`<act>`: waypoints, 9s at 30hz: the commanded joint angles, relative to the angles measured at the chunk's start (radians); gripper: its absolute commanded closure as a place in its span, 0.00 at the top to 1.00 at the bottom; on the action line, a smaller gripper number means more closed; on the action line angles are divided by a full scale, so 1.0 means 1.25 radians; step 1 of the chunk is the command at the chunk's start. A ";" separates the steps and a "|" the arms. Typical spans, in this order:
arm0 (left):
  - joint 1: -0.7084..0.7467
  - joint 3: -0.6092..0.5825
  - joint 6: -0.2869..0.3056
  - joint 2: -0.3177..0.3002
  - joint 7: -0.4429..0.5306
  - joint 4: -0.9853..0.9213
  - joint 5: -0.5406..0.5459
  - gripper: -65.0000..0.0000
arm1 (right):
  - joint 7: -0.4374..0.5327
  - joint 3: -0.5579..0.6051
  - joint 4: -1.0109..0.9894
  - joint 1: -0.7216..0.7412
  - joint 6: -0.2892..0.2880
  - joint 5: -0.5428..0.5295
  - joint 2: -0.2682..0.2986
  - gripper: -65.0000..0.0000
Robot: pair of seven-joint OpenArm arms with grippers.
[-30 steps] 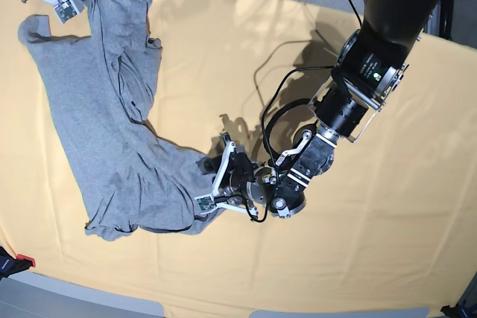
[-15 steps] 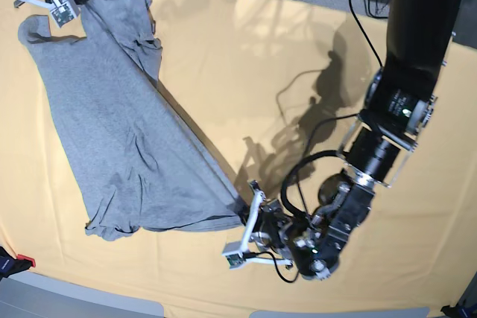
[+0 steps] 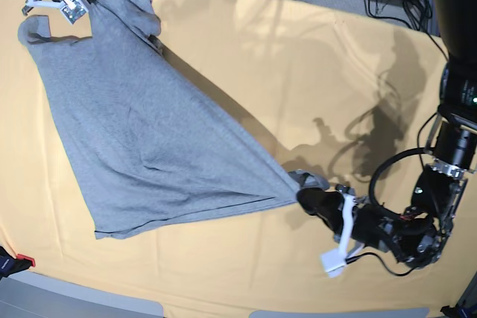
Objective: Layout the t-shirt on the table in an organized manner, then fold the t-shirt properly
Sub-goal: 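Pull the hem with the left gripper away from the right gripper, stretching the shirt, then drag the held hem with the left gripper back across the table, then grasp the other hem corner with the right gripper and pull both corners apart, then release both hem corners, leaving the shirt spread flat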
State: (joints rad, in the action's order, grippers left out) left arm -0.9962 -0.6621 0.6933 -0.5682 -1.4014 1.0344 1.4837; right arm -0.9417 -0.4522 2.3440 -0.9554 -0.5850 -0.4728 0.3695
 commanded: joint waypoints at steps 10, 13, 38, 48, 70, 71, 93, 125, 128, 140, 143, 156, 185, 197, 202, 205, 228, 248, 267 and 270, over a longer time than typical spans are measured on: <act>0.062 0.007 0.004 -0.157 0.004 0.052 0.000 0.00 | -0.006 -0.005 0.010 -0.010 -0.008 -0.031 0.008 0.00; 0.118 0.007 0.004 -0.208 0.004 0.130 0.000 0.00 | -0.047 -0.005 0.010 -0.010 -0.031 -0.112 0.008 0.00; 0.426 0.007 0.004 -0.506 0.004 0.692 0.000 0.00 | -0.364 -0.005 0.010 -0.065 -0.077 -0.376 0.008 0.00; 0.433 0.007 0.004 -0.532 0.004 0.717 0.000 0.45 | -0.361 -0.005 0.010 -0.066 -0.074 -0.376 0.008 0.40; 0.289 0.008 -0.109 -0.097 0.279 0.479 -0.360 0.64 | -0.197 -0.005 0.010 0.035 -0.031 -0.301 0.008 0.51; 0.289 0.008 -0.110 -0.062 0.290 0.446 -0.374 0.64 | -0.197 -0.005 0.010 0.035 -0.031 -0.300 0.008 0.51; 0.218 0.304 -0.121 0.404 0.577 -0.135 -0.687 0.64 | -0.176 -0.005 0.010 0.035 -0.010 -0.270 0.008 0.51; 0.190 0.304 -0.115 0.487 0.567 -0.278 -0.687 0.00 | -0.153 -0.005 0.010 0.035 -0.007 -0.273 0.008 0.51; 0.168 0.304 -0.166 0.465 0.608 -0.278 -0.775 0.00 | -0.134 -0.005 0.010 0.036 -0.023 -0.269 0.008 0.51; 0.104 0.305 -0.295 0.298 0.642 -0.278 -0.872 0.00 | -0.098 -0.005 0.010 0.126 -0.017 -0.264 0.008 0.51; 0.105 0.305 -0.319 0.239 0.642 -0.278 -0.867 0.00 | -0.087 -0.005 0.010 0.165 -0.006 -0.259 0.008 0.51; 0.105 0.305 -0.313 0.064 0.633 -0.278 -0.757 0.00 | 0.034 -0.005 0.010 0.305 0.063 -0.127 0.008 0.51; 0.116 0.305 -0.153 0.164 0.541 -0.278 -0.662 0.00 | 0.000 0.254 -0.641 0.827 0.001 -0.370 -0.031 0.51; 0.132 0.305 -0.153 0.162 0.539 -0.278 -0.663 0.00 | -0.043 0.254 -0.880 0.945 -0.047 -0.359 -0.136 0.51; 0.132 0.305 -0.153 0.162 0.534 -0.278 -0.662 0.00 | 0.019 0.254 -0.882 0.959 -0.064 -0.262 -0.157 0.28; 0.132 0.305 -0.153 0.162 0.534 -0.278 -0.662 0.00 | 0.027 0.254 -0.882 0.974 -0.091 -0.230 -0.158 0.00; -0.024 0.305 -0.096 0.160 0.556 -0.278 -0.609 0.00 | 0.102 0.253 -0.882 1.258 0.002 0.002 0.010 0.00; -0.054 0.305 -0.096 0.160 0.558 -0.278 -0.635 0.00 | 0.089 0.254 -0.882 1.272 -0.014 -0.019 0.037 0.00; -0.045 0.305 -0.099 0.158 0.412 -0.278 -0.590 0.68 | -0.053 0.253 -0.882 1.221 0.066 -0.053 0.079 0.60; -0.052 0.305 -0.070 0.153 0.406 -0.278 -0.605 0.59 | -0.074 0.252 -0.882 1.183 0.043 -0.061 0.079 0.51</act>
State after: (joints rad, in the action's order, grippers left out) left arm -1.0115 -0.2867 0.6067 -0.3668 -0.9173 0.6716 0.7139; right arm -1.0496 -0.1314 1.2243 0.4938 -0.5316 -0.5484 0.4480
